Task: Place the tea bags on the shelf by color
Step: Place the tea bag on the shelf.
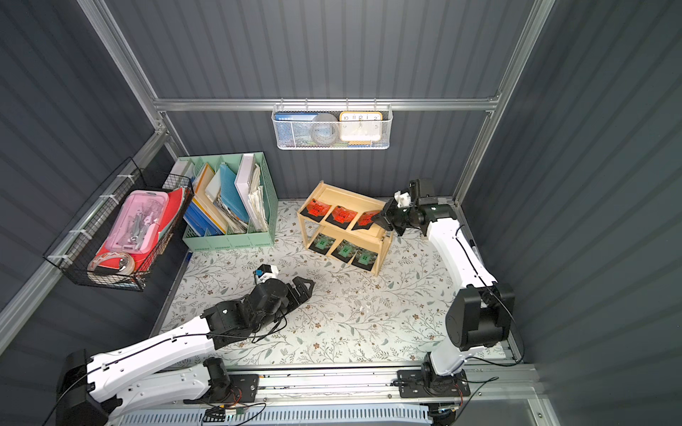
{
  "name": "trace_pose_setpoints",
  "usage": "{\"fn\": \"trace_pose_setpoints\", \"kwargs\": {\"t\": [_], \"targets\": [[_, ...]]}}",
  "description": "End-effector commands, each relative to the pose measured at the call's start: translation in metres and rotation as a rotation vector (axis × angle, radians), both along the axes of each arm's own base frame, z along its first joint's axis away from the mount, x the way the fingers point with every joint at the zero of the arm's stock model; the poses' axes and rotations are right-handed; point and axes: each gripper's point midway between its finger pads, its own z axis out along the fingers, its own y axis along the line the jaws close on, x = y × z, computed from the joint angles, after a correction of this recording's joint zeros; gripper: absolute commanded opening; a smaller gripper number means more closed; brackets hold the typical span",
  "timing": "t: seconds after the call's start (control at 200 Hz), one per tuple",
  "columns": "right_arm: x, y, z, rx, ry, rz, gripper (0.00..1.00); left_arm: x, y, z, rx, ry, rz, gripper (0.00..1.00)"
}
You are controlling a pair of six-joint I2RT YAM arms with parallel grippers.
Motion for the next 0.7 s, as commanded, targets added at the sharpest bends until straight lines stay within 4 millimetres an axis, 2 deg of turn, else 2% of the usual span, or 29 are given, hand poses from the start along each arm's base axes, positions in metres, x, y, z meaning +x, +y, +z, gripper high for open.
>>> {"fn": "trace_pose_setpoints", "kwargs": {"t": [0.0,0.055,0.22,0.695], "targets": [[0.0015,-0.0031,0.0014,0.006,0.011,-0.009,0.09,-0.002,0.007,-0.0052,0.015,0.007,0.019,1.0],[0.0015,-0.004,0.0007,0.004,0.014,-0.011,0.14,-0.0021,0.0067,-0.005,0.014,0.007,0.019,1.0],[0.0018,-0.0071,0.0003,-0.003,0.017,-0.022,0.2,-0.0018,0.0067,-0.0046,0.014,0.007,0.02,1.0],[-0.0016,-0.0104,-0.0019,-0.029,0.033,-0.013,0.28,-0.0016,0.0044,-0.0057,0.016,0.013,0.014,1.0]]}}
